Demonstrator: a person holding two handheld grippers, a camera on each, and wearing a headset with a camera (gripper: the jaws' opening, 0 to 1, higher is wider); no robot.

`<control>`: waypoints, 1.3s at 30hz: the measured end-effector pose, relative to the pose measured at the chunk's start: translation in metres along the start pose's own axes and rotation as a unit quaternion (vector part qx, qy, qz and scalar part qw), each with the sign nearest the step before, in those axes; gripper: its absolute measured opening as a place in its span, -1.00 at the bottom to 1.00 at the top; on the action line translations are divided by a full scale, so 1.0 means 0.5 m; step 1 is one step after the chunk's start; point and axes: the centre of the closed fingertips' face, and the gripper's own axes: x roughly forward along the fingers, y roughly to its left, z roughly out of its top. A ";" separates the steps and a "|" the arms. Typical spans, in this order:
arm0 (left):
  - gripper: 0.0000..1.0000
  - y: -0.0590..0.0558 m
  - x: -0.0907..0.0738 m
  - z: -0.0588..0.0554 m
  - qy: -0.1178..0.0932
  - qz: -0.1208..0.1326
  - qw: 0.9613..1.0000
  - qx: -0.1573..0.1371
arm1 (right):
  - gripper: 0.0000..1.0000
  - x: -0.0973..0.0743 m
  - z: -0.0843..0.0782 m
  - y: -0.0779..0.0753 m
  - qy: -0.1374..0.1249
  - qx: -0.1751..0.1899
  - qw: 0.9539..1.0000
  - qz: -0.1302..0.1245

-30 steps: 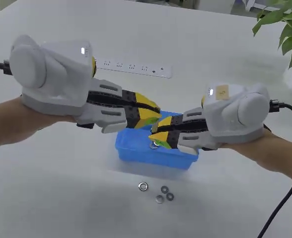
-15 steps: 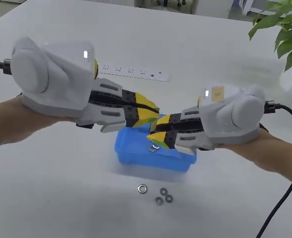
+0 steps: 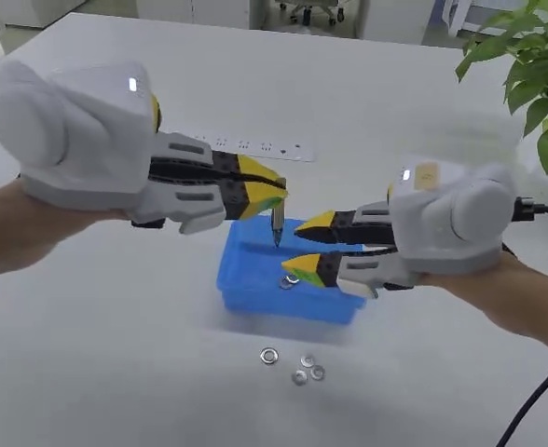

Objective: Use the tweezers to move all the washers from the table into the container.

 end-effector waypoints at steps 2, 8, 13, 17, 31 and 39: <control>-0.91 -0.005 -0.009 0.004 -0.002 0.001 1.000 -0.002 | -0.45 -0.010 -0.002 0.005 -0.003 0.005 1.000 -0.003; -0.91 -0.031 -0.029 0.015 -0.001 -0.003 1.000 0.003 | -0.37 -0.058 -0.010 0.026 -0.013 0.027 0.999 -0.015; -0.91 -0.055 -0.048 0.020 -0.003 -0.013 1.000 0.003 | -0.37 -0.098 -0.012 0.037 -0.030 0.040 0.998 -0.041; -0.91 -0.072 -0.058 0.018 -0.001 -0.015 1.000 0.000 | -0.30 -0.114 -0.021 0.063 -0.040 0.049 0.998 -0.032; -0.91 -0.137 -0.058 -0.032 0.006 -0.027 0.999 -0.023 | 0.03 -0.138 -0.074 0.139 -0.021 0.068 0.997 -0.010; -0.91 -0.164 -0.050 -0.073 0.009 -0.033 0.998 -0.045 | 0.11 -0.153 -0.138 0.160 0.022 0.053 0.998 -0.003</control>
